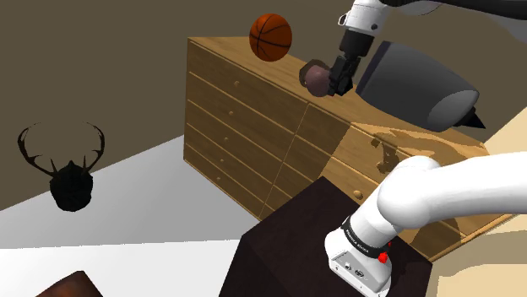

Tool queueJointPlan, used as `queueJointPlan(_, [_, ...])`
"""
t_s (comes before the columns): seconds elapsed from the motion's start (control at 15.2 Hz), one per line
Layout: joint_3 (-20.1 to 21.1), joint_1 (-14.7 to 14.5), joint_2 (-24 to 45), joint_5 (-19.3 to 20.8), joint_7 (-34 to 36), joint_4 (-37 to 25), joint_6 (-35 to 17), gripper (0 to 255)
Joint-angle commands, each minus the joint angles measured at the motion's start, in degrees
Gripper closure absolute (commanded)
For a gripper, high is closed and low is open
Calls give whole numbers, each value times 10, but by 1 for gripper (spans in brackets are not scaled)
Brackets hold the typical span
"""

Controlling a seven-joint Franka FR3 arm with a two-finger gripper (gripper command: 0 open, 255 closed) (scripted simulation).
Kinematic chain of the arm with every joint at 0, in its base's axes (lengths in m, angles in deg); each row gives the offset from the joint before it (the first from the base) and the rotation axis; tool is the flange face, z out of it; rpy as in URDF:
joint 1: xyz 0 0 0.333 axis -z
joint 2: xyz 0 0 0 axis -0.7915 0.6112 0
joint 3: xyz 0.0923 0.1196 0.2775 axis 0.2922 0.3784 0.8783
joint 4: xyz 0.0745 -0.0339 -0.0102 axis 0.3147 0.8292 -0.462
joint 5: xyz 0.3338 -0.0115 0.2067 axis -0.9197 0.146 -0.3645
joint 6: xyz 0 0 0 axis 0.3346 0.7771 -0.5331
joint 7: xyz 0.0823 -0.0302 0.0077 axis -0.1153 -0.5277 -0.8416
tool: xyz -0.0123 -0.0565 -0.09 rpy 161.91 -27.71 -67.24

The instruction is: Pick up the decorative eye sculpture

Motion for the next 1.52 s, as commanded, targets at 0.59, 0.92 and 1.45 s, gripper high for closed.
queueJointPlan(0.59, [-124, -26, 191, 85, -294, -148, -38, 0])
queueJointPlan(0.92, [-167, -35, 299, 86, -427, -243, -56, 0])
queueJointPlan(1.45, [-198, -15, 496, 42, -634, -436, -65, 0])
